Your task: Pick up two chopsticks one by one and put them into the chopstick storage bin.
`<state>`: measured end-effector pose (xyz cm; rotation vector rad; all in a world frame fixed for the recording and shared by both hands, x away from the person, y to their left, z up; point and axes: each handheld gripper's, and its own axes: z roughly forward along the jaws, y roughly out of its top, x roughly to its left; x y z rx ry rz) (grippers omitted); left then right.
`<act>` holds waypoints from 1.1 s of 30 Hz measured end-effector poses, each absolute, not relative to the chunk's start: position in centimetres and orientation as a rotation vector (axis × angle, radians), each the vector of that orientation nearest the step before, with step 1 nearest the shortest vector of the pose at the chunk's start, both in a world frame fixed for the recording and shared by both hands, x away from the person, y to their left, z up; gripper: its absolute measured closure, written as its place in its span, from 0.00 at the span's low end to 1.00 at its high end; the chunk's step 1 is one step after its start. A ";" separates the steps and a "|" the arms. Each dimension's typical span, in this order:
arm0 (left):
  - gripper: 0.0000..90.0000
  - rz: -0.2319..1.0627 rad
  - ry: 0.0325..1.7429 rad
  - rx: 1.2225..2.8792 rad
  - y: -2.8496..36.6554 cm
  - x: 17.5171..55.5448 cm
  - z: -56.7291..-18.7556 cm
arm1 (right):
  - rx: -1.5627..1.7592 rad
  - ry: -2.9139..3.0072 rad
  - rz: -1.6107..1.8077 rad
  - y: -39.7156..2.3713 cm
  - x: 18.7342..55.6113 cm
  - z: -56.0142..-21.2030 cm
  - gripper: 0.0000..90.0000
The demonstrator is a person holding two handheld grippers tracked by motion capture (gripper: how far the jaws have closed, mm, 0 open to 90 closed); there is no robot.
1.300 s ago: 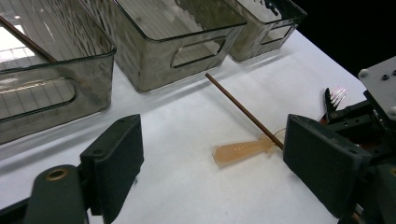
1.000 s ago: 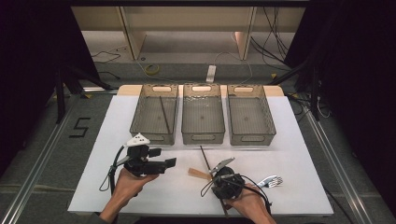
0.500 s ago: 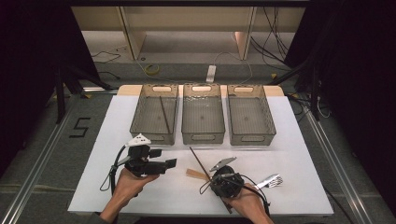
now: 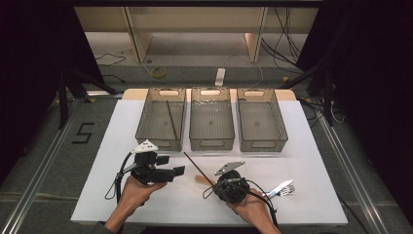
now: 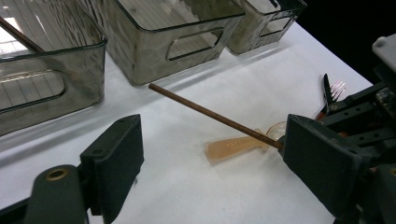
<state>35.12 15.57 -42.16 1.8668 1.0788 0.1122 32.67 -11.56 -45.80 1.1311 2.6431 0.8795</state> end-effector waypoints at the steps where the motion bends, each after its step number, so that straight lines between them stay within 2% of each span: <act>1: 0.22 0.109 1.078 1.865 15.5 35.1 -42.2 | 1.133 2.636 0.890 -11.5 32.6 -45.7 0.95; 16: 0.22 -0.036 1.093 1.786 14.6 35.1 -42.7 | 1.073 2.568 1.023 -11.6 32.1 -43.9 0.95; 25: 0.22 -0.077 1.098 1.741 13.7 34.8 -42.7 | 1.027 2.539 1.106 -11.1 31.5 -43.1 0.95; 33: 0.24 -0.017 1.059 1.738 13.0 34.3 -42.4 | 0.984 2.522 1.172 -10.6 31.0 -42.6 0.95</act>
